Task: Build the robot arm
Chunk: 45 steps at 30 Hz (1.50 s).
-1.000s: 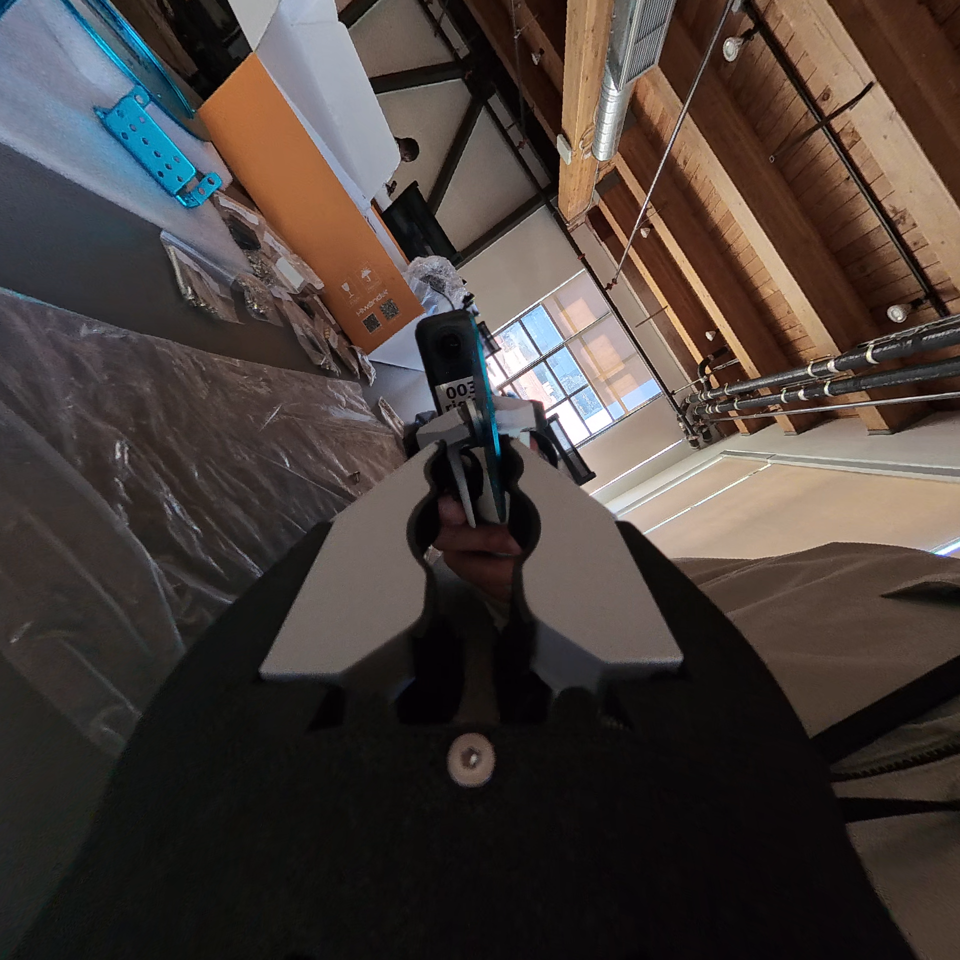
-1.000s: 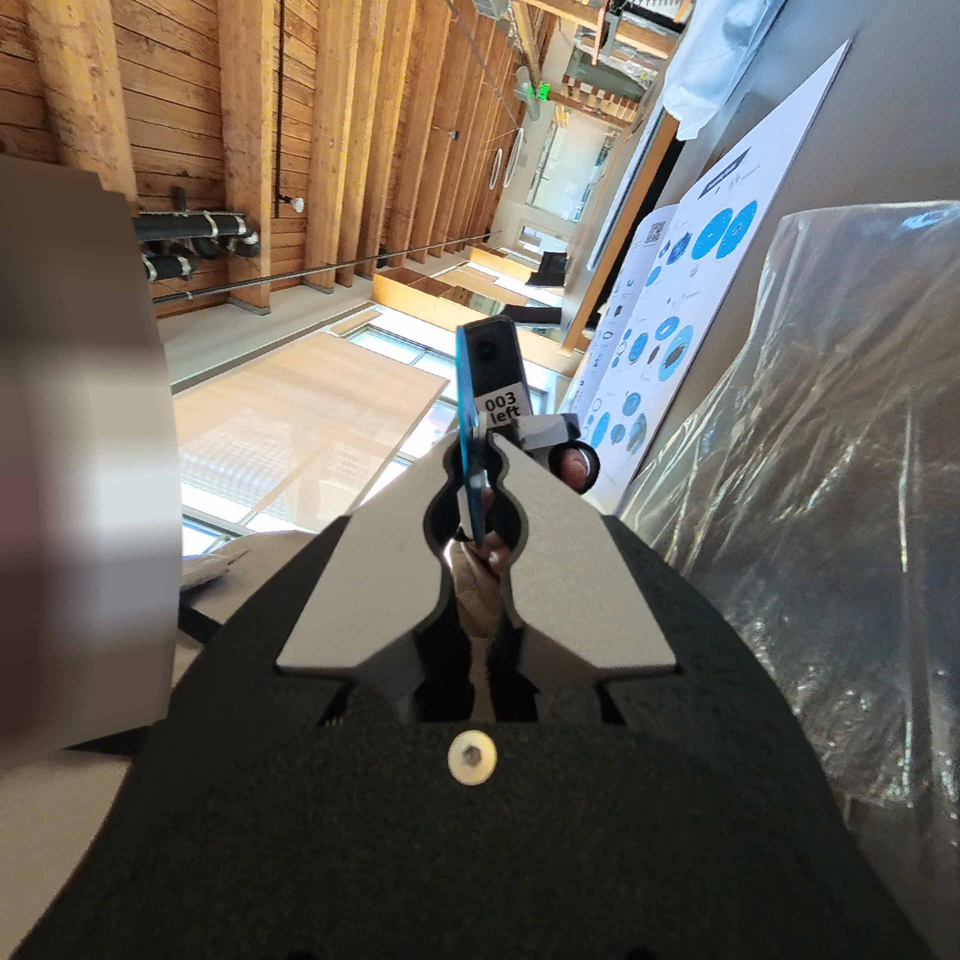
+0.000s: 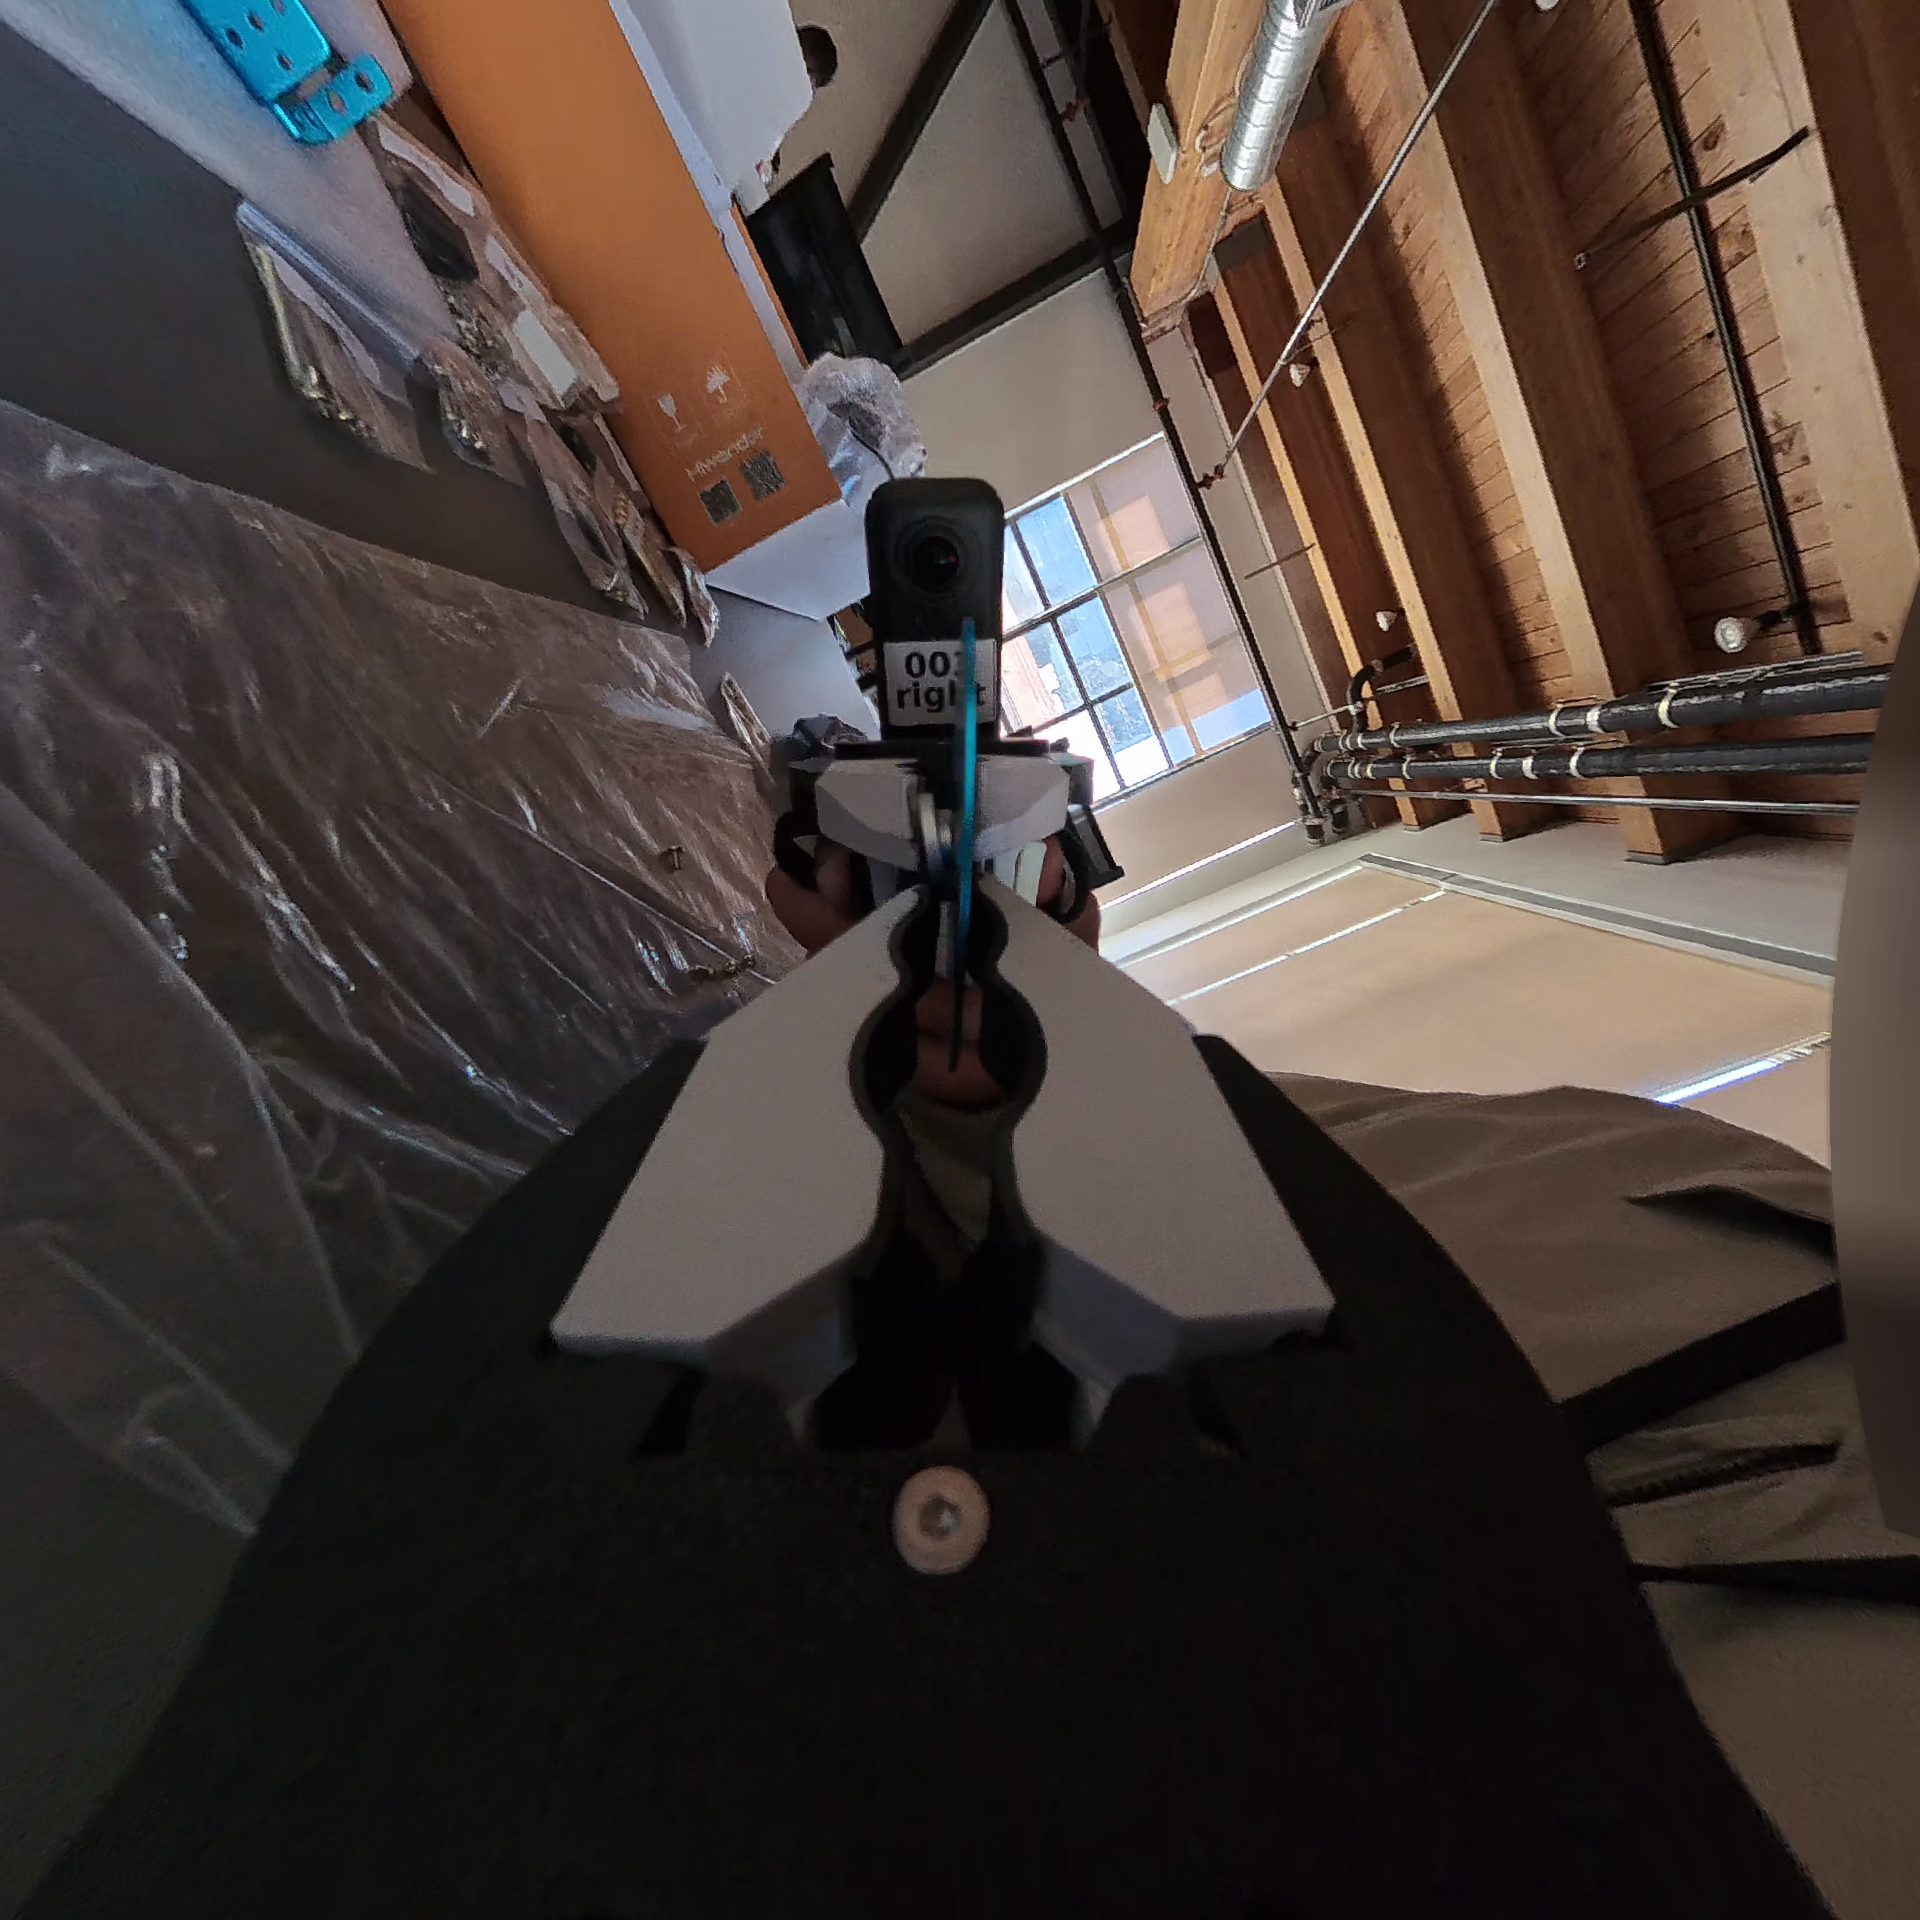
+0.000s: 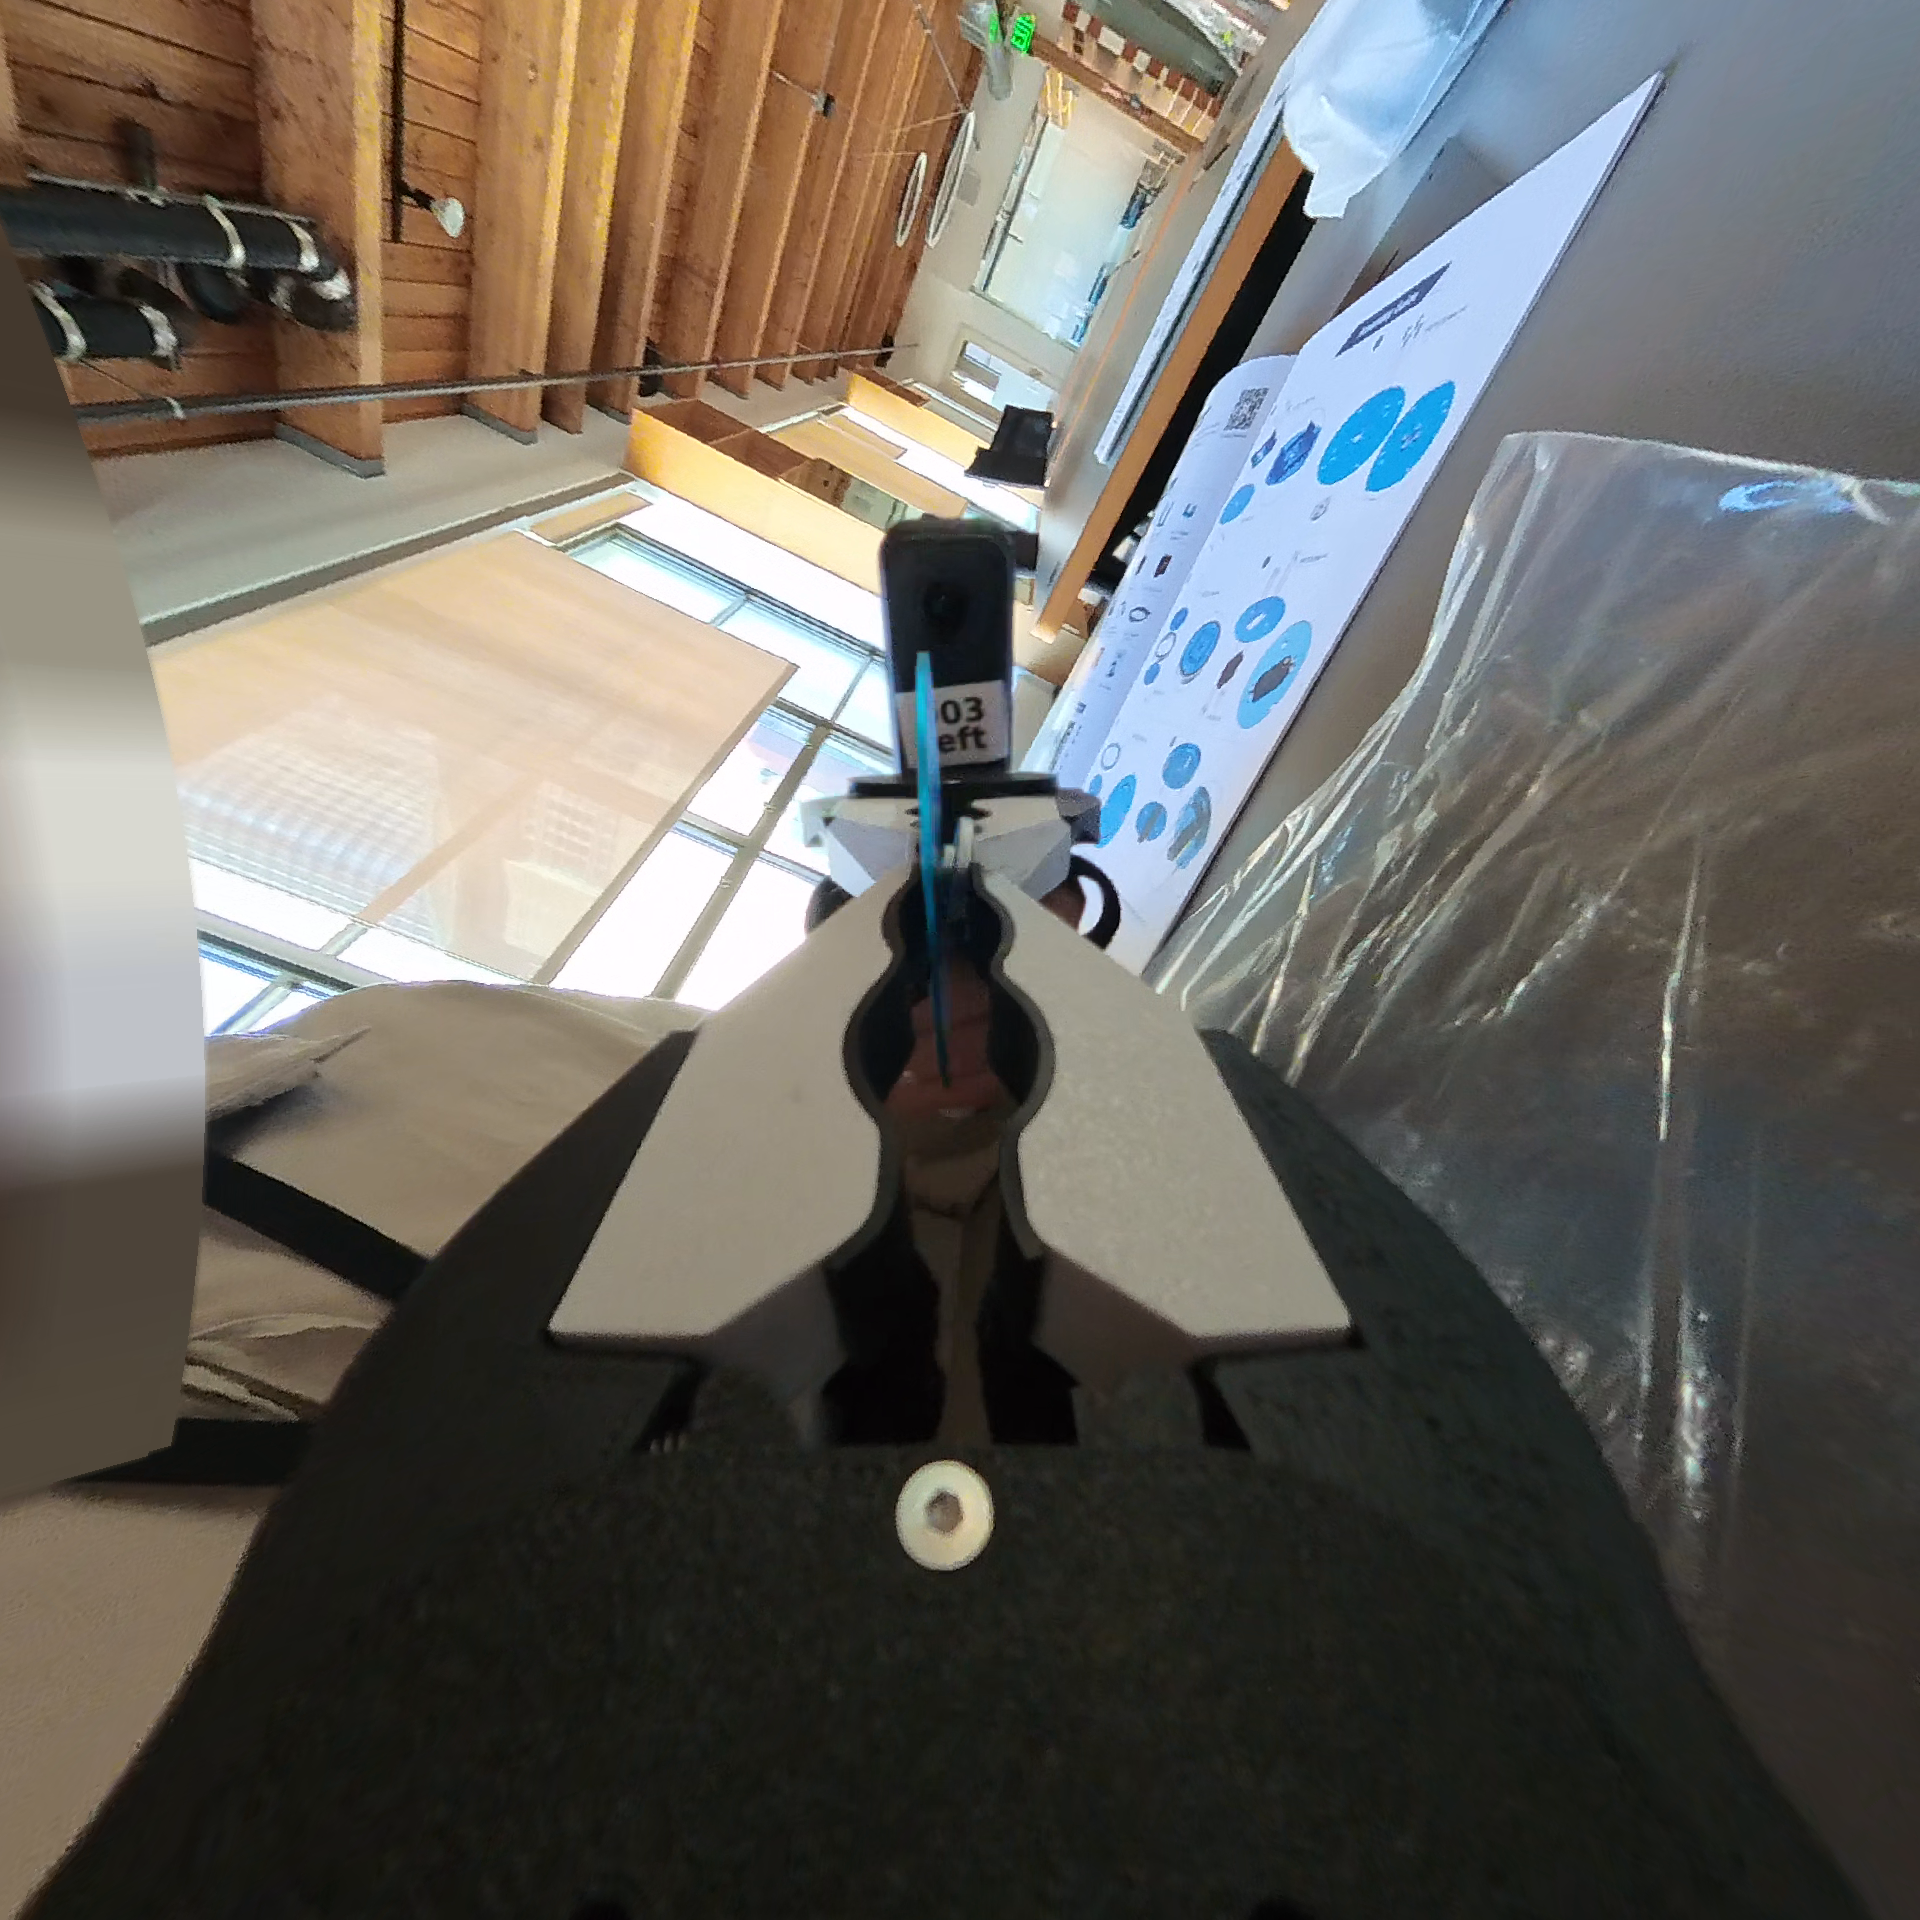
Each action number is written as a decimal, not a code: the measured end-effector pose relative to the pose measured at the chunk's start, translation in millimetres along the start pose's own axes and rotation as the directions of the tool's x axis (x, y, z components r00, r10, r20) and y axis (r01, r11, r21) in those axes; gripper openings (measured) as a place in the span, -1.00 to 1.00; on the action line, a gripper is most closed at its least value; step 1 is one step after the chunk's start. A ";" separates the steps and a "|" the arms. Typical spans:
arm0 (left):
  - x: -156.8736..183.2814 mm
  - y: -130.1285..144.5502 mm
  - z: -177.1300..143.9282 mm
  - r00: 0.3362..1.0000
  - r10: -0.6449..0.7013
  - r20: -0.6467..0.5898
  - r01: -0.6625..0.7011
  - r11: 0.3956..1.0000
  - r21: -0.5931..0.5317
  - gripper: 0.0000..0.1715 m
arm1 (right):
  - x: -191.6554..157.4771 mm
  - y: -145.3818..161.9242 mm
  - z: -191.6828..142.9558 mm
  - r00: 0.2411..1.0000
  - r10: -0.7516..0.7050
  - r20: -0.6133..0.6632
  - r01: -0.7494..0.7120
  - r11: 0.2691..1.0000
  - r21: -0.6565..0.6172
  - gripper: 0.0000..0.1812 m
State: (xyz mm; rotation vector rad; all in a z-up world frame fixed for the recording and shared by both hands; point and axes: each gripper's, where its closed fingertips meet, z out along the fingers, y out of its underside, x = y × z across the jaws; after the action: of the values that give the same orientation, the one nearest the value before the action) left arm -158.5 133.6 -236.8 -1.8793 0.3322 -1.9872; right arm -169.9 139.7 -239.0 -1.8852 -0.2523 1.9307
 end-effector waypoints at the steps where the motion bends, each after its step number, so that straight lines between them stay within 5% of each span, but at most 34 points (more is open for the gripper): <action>1: -0.8 -0.5 0.7 1.000 -0.001 0.002 0.001 1.000 -0.007 -0.96 | 0.3 -0.3 -0.7 1.000 0.015 0.006 -0.015 1.000 -0.003 -0.95; 10: -17.7 -6.5 7.4 0.994 0.053 0.096 -0.056 0.998 0.029 -0.94 | 16.1 -6.7 -6.6 0.981 0.196 0.008 -0.196 0.976 0.097 -0.96; 18: -4.8 -7.3 3.2 0.997 -0.038 -0.063 0.037 0.999 -0.017 -0.95 | 5.1 -12.2 -12.8 0.996 -0.028 -0.089 0.034 0.998 0.057 -0.92; 29: -15.0 -10.9 -4.9 0.996 -0.080 -0.046 0.071 0.981 -0.180 -0.96 | 8.1 -23.5 -27.4 0.982 -0.100 -0.163 0.110 0.993 0.051 -0.90; 32: -31.0 -11.0 -4.5 0.998 -0.043 0.044 0.053 0.966 -0.254 -0.95 | 6.9 -33.5 -45.5 0.907 -0.313 -0.281 0.325 0.946 -0.006 -0.89; 37: -51.7 -13.1 -1.0 0.992 0.045 0.121 -0.002 0.941 -0.340 -0.96 | 22.4 -34.4 -67.8 0.568 -0.697 -0.438 0.658 0.704 -0.266 -0.78; 42: -49.2 -10.5 3.4 0.998 0.011 0.066 0.010 0.946 -0.324 -0.96 | 23.6 -17.6 -77.2 0.599 -0.716 -0.358 0.601 0.698 -0.390 -0.78; 45: -43.0 -9.8 -1.4 0.999 -0.006 0.044 0.020 0.948 -0.318 -0.96 | 28.9 7.9 -97.3 0.507 -0.812 -0.288 0.611 0.575 -0.544 -0.69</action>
State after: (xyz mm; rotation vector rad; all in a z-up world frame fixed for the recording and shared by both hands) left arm -159.6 160.7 -271.5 -2.1165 0.6657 -1.9933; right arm -75.1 128.8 -274.3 -1.9562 -1.1243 0.7771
